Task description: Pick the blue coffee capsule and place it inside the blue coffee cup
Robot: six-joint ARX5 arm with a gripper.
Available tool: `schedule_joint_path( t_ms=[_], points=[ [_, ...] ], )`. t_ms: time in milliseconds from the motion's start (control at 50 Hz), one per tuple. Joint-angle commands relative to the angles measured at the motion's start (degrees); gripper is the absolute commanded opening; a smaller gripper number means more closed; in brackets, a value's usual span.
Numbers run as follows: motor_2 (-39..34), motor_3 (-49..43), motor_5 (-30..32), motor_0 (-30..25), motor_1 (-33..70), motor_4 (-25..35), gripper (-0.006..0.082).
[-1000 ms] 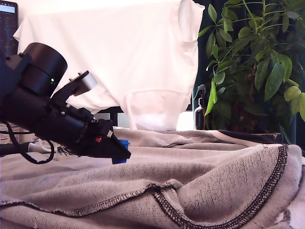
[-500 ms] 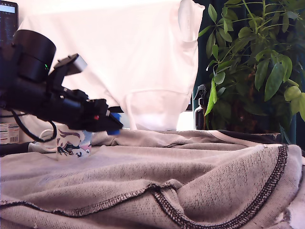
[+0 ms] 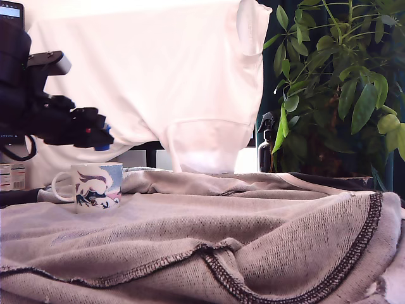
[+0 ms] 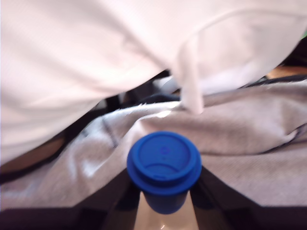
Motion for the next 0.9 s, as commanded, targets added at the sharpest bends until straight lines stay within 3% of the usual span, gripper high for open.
schedule_joint_path(
  t_ms=[0,80,120,160,200,260,600,820,880],
  points=[
    [0.3,-0.7,-0.1,0.2,-0.2,-0.1,0.0194],
    [0.3,-1.7,-0.1,0.4,-0.2,-0.1,0.0204],
    [0.3,-2.1,-0.1,0.4,-0.2,-0.1,0.0272],
    [0.3,-2.3,-0.1,0.4,-0.2,-0.1,0.0414],
    [0.3,-2.8,-0.1,0.4,-0.2,-0.3,0.0615],
    [0.3,-4.3,-0.1,0.4,-0.2,-1.4,0.08],
    [0.3,-5.6,-0.1,0.4,-2.5,-1.4,0.0791],
    [0.3,-11.2,0.0,0.7,-12.1,-4.2,0.0786],
    [0.3,-13.7,0.4,0.8,-15.3,-5.4,0.0747]
  ],
)
